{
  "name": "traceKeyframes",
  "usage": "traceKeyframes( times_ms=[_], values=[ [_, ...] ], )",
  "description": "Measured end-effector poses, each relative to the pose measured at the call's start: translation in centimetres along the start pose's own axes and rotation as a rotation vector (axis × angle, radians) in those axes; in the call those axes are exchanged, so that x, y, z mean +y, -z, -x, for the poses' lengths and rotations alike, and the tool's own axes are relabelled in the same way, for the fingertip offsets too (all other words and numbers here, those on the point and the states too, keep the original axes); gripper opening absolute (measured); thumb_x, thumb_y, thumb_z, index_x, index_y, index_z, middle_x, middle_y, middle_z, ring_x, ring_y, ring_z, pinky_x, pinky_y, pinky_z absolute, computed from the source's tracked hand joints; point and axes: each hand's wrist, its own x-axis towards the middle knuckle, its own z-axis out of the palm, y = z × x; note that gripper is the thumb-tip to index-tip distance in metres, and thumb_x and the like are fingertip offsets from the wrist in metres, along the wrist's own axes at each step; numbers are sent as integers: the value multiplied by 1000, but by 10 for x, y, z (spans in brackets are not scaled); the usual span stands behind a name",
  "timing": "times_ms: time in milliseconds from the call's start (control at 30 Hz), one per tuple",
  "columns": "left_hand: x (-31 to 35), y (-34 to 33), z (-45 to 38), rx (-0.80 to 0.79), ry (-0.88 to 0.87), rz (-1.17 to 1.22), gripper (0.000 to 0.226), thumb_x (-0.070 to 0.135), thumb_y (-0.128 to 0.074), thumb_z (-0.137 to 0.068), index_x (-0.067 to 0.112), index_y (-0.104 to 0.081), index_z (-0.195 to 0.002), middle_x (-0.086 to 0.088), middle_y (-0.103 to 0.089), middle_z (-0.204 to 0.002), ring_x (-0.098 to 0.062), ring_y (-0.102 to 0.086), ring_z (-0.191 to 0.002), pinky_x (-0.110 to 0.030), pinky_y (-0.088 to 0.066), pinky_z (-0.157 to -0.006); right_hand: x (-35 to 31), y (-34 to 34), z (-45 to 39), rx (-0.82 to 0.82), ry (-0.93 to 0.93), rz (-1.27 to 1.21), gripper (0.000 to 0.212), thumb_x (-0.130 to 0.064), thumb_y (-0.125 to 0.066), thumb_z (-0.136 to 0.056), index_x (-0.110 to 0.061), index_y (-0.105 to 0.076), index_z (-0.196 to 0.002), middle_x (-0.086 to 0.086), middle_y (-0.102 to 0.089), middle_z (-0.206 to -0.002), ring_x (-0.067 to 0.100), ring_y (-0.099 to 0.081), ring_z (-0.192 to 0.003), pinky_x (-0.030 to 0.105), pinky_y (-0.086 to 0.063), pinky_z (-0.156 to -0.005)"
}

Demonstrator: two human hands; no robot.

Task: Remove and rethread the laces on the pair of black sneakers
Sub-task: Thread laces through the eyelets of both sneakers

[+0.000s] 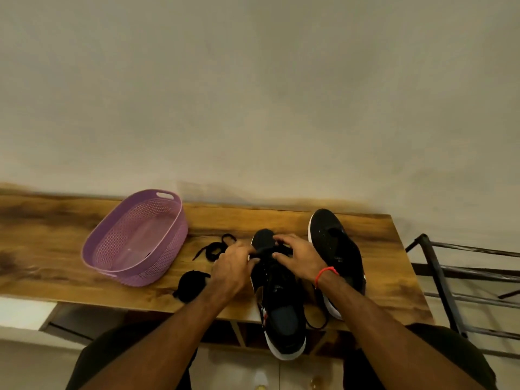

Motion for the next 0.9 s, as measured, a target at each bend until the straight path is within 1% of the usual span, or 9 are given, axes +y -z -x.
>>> traceKeyframes(
  times_ms=[100,233,400,500,600,667,733,800,900],
  values=[
    [-2,-3,4,36,-48,-9,22,40,-59,-99,30,-66,-117,13,-45,-100,-13,-60,-101,-27,-49,-75,2,-7,-2,-9,17,55,51,-26,-63,-96,-17,-49,-144,2,-53,-140,19,-50,-129,32,-39,-112],
    [-3,-7,6,13,-74,-37,21,37,-53,-102,23,-59,-117,6,-52,-111,-14,-60,-99,-26,-48,-75,5,-12,-3,-20,25,110,54,-28,-61,-96,-17,-46,-147,3,-50,-144,19,-47,-131,31,-36,-113],
    [-9,-8,0,-11,-2,183,9,28,-51,-100,22,-44,-99,4,-51,-97,-9,-52,-79,-23,-38,-60,9,-15,-5,-65,31,189,60,-30,-60,-95,-20,-39,-150,3,-45,-149,21,-40,-136,34,-31,-116],
    [-13,-11,0,32,58,314,9,24,-51,-98,19,-44,-95,-1,-56,-88,-16,-56,-74,-35,-49,-60,10,-14,-7,-76,29,201,62,-30,-60,-95,-19,-38,-151,3,-43,-150,21,-39,-137,34,-30,-117],
    [-16,-10,0,95,147,396,6,20,-50,-99,15,-46,-98,-4,-58,-84,-17,-57,-71,-29,-46,-56,11,-13,-9,-82,24,195,62,-29,-60,-95,-19,-37,-152,3,-43,-151,21,-39,-137,36,-31,-117],
    [-21,-7,-1,128,193,403,7,21,-49,-100,14,-48,-100,-5,-60,-86,-18,-59,-74,-32,-48,-59,12,-13,-9,-83,30,194,62,-29,-61,-95,-19,-37,-151,3,-43,-150,21,-39,-137,35,-31,-117],
    [-28,-4,-4,86,161,398,8,26,-50,-101,18,-50,-99,-4,-63,-86,-19,-63,-74,-37,-52,-62,14,-14,-9,-80,27,178,61,-29,-62,-95,-19,-39,-150,3,-46,-148,21,-41,-135,36,-32,-116],
    [-32,-2,-4,27,94,382,10,31,-49,-103,22,-53,-100,0,-65,-87,-17,-65,-76,-33,-51,-62,14,-15,-8,-16,19,72,53,-31,-64,-95,-20,-49,-144,2,-53,-141,19,-48,-129,36,-38,-113],
    [-28,9,-3,72,1,385,16,32,-42,-107,25,-57,-104,4,-63,-98,-12,-61,-91,-23,-42,-71,3,-5,-4,239,-38,-327,27,-23,-68,-93,-19,-70,-120,-4,-69,-117,9,-62,-113,31,-49,-104]
  ],
)
